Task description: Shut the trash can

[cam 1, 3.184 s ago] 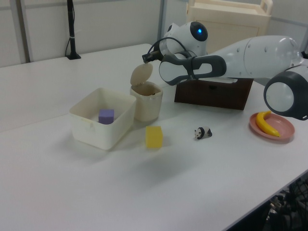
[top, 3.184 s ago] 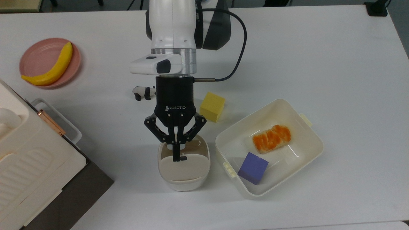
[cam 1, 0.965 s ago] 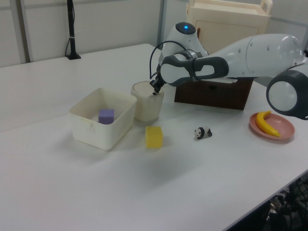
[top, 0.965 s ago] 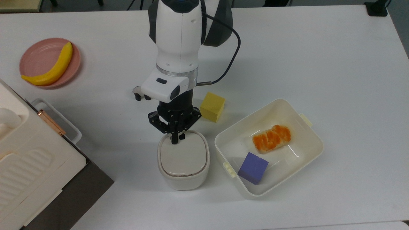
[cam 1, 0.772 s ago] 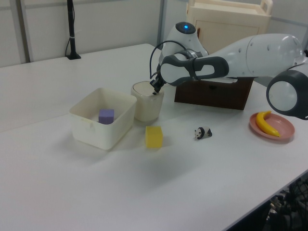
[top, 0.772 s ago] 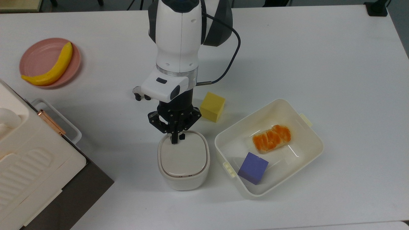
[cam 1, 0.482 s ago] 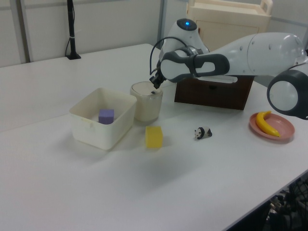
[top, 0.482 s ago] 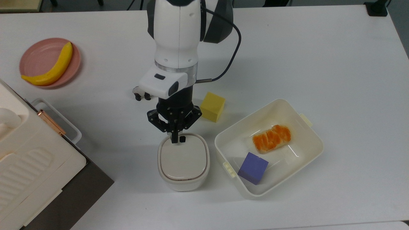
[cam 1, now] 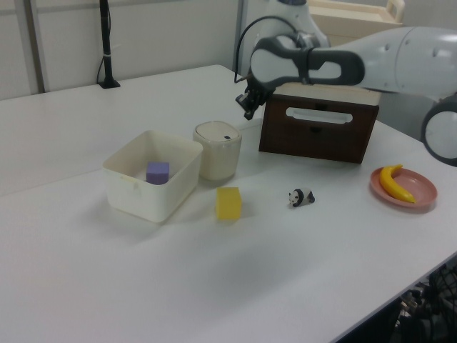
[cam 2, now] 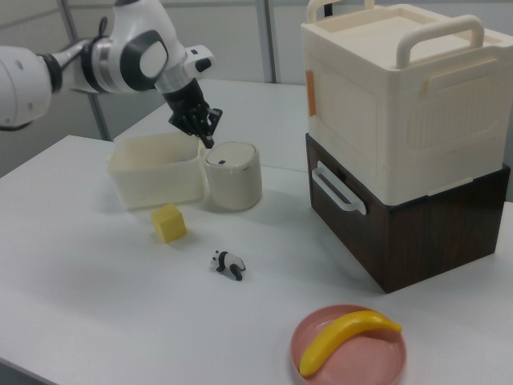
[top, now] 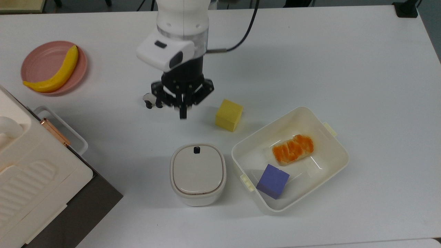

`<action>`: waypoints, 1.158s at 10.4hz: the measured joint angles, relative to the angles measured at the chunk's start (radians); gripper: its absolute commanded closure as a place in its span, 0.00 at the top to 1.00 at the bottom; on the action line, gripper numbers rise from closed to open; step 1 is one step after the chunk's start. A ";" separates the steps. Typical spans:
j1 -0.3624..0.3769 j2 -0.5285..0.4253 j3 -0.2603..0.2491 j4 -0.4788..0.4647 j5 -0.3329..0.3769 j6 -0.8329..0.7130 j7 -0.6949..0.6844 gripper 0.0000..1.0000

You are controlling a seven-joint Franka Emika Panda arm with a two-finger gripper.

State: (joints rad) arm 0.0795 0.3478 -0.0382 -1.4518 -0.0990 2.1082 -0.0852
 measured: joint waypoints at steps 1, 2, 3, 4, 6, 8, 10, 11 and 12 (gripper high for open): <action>0.000 -0.033 0.000 0.000 0.000 -0.102 0.016 0.04; 0.000 -0.062 0.000 -0.001 0.000 -0.195 0.021 0.14; -0.001 -0.090 -0.001 -0.003 0.000 -0.266 0.021 0.25; -0.005 -0.113 -0.002 -0.005 0.000 -0.317 0.021 0.51; -0.019 -0.150 -0.003 -0.008 -0.001 -0.411 0.021 0.94; -0.021 -0.165 -0.003 -0.012 -0.001 -0.450 0.021 1.00; -0.021 -0.170 -0.003 -0.024 -0.001 -0.454 0.021 1.00; -0.020 -0.170 -0.002 -0.031 -0.001 -0.454 0.020 1.00; -0.020 -0.170 -0.002 -0.034 -0.001 -0.454 0.020 1.00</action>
